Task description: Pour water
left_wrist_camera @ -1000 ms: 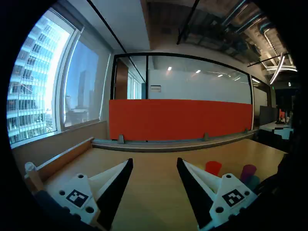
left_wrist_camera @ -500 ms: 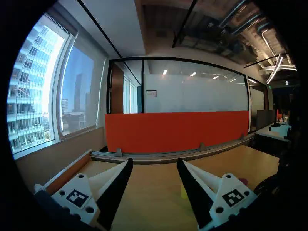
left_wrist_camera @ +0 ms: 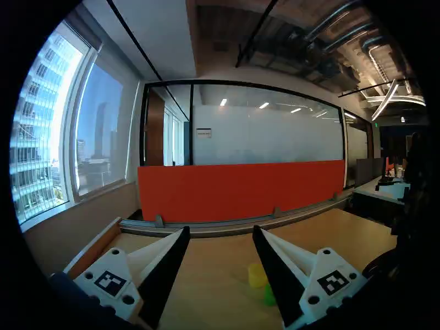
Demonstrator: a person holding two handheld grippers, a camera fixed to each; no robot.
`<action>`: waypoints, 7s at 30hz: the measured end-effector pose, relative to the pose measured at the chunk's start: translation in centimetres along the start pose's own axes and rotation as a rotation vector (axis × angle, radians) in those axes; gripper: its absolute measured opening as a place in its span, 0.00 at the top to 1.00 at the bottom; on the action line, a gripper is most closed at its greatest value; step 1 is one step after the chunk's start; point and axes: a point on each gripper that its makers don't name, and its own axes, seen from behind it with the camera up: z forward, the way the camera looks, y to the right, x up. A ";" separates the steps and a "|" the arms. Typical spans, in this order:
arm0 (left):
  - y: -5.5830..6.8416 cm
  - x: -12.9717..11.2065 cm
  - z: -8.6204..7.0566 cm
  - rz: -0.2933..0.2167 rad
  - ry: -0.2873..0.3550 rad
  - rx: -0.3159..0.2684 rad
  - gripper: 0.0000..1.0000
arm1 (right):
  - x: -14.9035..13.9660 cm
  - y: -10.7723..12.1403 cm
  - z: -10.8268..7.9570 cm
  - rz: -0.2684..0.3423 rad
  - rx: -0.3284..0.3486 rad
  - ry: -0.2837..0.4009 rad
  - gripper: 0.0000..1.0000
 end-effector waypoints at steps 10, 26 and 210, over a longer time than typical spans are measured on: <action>2.9 -0.2 0.5 -0.034 -0.010 -0.143 0.16 | 0.4 -3.1 -0.3 -0.016 0.151 -0.010 0.01; 6.4 0.6 0.8 0.005 0.002 -0.303 0.16 | 1.9 -8.7 -2.0 -0.062 0.396 0.023 0.01; 10.2 -24.6 6.2 0.159 -0.476 -0.573 0.16 | -28.9 -17.3 0.1 -0.287 0.734 -0.507 0.09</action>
